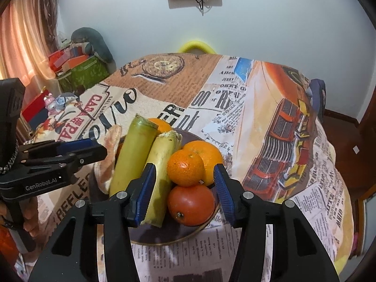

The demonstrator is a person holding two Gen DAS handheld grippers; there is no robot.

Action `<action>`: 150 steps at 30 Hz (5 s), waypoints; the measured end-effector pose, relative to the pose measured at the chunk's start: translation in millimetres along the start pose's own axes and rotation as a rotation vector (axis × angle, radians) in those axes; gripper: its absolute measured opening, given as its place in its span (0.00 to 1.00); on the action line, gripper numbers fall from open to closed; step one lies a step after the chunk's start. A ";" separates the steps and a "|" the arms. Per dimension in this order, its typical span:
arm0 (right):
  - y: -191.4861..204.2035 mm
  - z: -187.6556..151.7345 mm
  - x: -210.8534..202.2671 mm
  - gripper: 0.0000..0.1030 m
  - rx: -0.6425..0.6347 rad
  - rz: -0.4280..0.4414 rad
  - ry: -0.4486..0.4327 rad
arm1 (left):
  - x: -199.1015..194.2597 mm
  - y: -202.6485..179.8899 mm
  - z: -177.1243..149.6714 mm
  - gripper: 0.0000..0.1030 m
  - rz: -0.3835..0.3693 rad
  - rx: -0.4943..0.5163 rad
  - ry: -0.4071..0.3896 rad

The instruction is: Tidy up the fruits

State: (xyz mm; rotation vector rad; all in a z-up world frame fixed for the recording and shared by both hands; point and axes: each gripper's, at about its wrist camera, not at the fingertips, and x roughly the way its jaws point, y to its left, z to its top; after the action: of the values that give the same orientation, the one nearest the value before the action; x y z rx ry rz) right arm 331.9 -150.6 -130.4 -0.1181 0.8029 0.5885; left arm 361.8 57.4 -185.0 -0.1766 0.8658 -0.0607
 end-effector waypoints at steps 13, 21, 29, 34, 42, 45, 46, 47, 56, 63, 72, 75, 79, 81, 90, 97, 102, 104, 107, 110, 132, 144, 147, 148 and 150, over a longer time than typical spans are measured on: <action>19.1 -9.2 -64.1 0.46 -0.019 0.008 -0.072 | -69.9 -21.5 -17.0 0.41 0.030 0.060 -0.046; 35.9 -40.8 -89.9 0.46 0.000 0.027 -0.044 | -101.5 -26.3 -55.9 0.41 0.035 0.084 -0.014; 52.3 -72.9 -99.6 0.46 -0.016 0.002 0.010 | -118.3 -36.3 -98.6 0.48 0.014 0.111 0.034; 54.2 -87.3 -94.9 0.46 -0.014 0.000 0.047 | -114.1 -43.0 -120.1 0.49 -0.010 0.120 0.082; 53.1 -103.3 -81.3 0.46 -0.017 -0.006 0.103 | -86.8 -52.1 -148.0 0.49 -0.039 0.123 0.163; 51.2 -107.4 -75.6 0.46 -0.006 0.002 0.117 | -77.5 -53.7 -153.7 0.46 -0.041 0.131 0.180; 50.1 -109.0 -72.2 0.46 -0.004 0.002 0.124 | -75.1 -54.2 -155.2 0.43 -0.047 0.131 0.189; 49.9 -109.8 -70.2 0.46 -0.003 0.003 0.129 | -72.9 -54.4 -156.8 0.41 -0.053 0.132 0.197; 43.1 -117.2 -46.2 0.42 0.022 0.026 0.178 | -65.3 -50.3 -157.6 0.26 -0.073 0.142 0.201; 29.8 -117.6 -31.1 0.27 0.076 0.020 0.191 | -70.2 -37.3 -143.6 0.26 -0.045 0.119 0.157; 36.7 -116.8 -24.7 0.16 0.041 0.035 0.196 | -68.9 -26.7 -134.2 0.26 -0.029 0.090 0.136; 36.4 -116.3 -26.3 0.16 0.038 0.039 0.193 | -69.3 -27.7 -134.8 0.26 -0.030 0.092 0.133; 35.3 -112.9 -31.6 0.16 0.042 0.040 0.177 | -72.1 -28.3 -131.6 0.26 -0.032 0.093 0.118; 35.6 -108.8 -35.6 0.16 0.042 0.040 0.161 | -74.2 -28.4 -127.3 0.26 -0.030 0.093 0.105; 41.6 -81.9 -47.3 0.16 0.035 0.048 0.082 | -84.2 -28.7 -99.8 0.26 -0.024 0.091 0.028; 43.4 -64.9 -48.0 0.16 0.028 0.055 0.042 | -85.1 -29.1 -77.9 0.26 -0.028 0.098 -0.016; 44.4 -55.4 -41.3 0.16 0.015 0.061 0.031 | -79.7 -28.4 -65.1 0.26 -0.034 0.101 -0.033; 45.3 -52.7 -36.1 0.16 0.011 0.065 0.033 | -76.4 -27.9 -59.7 0.26 -0.036 0.103 -0.041; 46.7 -49.7 -29.0 0.16 0.003 0.073 0.037 | -71.5 -26.8 -53.6 0.26 -0.037 0.105 -0.045; 48.2 -47.7 -22.4 0.16 -0.007 0.079 0.043 | -65.3 -27.1 -48.6 0.26 -0.040 0.109 -0.047; 54.6 -52.3 15.0 0.17 -0.043 0.122 0.102 | -9.8 -22.6 -42.6 0.29 -0.087 0.069 0.066; 51.1 -52.0 12.7 0.20 -0.028 0.119 0.105 | -17.2 -19.7 -41.7 0.32 -0.083 0.052 0.051; 51.3 -52.1 9.9 0.20 -0.028 0.113 0.101 | -20.4 -19.6 -42.0 0.32 -0.072 0.051 0.042; 51.1 -51.4 8.3 0.20 -0.027 0.111 0.099 | -22.7 -19.8 -41.9 0.32 -0.065 0.052 0.037; 50.0 -48.8 0.5 0.20 -0.021 0.105 0.083 | -29.7 -19.7 -41.1 0.32 -0.053 0.052 0.023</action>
State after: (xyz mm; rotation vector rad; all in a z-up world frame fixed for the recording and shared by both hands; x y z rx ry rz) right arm 273.9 -124.1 -158.9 -0.1206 0.8873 0.6950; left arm 311.6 36.3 -185.2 -0.1506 0.8813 -0.1348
